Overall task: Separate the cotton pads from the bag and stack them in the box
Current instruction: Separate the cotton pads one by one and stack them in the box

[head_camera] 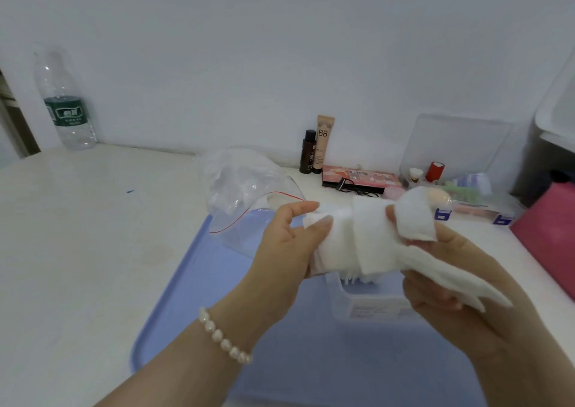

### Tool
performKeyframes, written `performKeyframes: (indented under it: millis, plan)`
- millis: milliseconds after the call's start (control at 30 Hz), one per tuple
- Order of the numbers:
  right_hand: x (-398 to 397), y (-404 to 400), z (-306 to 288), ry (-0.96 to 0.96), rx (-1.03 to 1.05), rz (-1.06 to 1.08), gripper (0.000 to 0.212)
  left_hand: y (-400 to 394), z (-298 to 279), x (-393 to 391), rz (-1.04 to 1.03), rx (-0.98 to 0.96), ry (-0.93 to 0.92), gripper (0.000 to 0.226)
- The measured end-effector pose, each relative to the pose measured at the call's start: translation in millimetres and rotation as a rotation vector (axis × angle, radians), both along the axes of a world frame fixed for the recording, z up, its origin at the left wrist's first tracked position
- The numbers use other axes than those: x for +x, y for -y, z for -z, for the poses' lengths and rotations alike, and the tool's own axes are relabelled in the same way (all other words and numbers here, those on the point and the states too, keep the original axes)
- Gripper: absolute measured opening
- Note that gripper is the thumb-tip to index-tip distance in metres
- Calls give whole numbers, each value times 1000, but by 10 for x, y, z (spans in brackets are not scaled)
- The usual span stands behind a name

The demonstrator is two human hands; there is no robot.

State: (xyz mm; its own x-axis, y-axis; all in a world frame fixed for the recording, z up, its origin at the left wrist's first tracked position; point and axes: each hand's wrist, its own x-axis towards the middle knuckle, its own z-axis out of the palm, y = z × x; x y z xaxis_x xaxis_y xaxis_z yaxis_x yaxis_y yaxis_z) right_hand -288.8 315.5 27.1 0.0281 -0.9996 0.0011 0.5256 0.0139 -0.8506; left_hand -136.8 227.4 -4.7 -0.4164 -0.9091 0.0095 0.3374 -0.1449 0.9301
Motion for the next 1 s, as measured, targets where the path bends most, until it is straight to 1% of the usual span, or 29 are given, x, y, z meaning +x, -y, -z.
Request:
performKeyframes:
  millis: [33, 67, 100, 233, 267, 333, 400, 500, 667, 700, 767, 800, 900, 1000]
  plan:
    - [18, -18, -7, -121, -9, 53, 39, -7, 6, -4, 19, -19, 18, 21]
    - [78, -37, -62, -165, 2, 98, 22, -9, 9, -5, 39, -34, 27, 21]
    - [118, -42, -97, -166, 14, 120, 15, -7, 9, 0, 55, -46, 34, 21]
    - [122, -10, -44, -192, 35, 117, 14, -10, 7, 12, 85, -78, 61, 24]
    - [123, 5, -23, -215, 33, 112, 16, -15, 6, 11, 91, -79, 65, 24]
    - [140, 16, -5, -285, 13, 113, 29, -23, 1, 2, 102, -63, 60, 23]
    - [137, 28, 13, -307, 21, 110, 13, -26, -8, 1, 105, -40, 47, 21]
    - [128, 38, 17, -336, 22, 121, 22, -24, -16, 3, 103, -19, 40, 19]
    - [159, 47, 9, -390, 44, 167, 25, -17, -4, -1, 118, 19, 35, 20]
    - [163, 45, 8, -390, 44, 168, 25, -21, -13, -8, 127, 33, 22, 26]
    - [183, 39, -9, -408, 43, 174, 27, -24, -11, -13, 153, 37, -11, 50]
    - [184, 36, -11, -416, 44, 182, 28, -25, -7, -13, 170, 30, -25, 58]
    - [201, 26, -34, -405, 34, 207, 26, -35, 6, 0, 215, 27, -70, 65]
    - [224, 15, -54, -370, 27, 236, 25, -35, 29, -6, 233, 42, -119, 62]
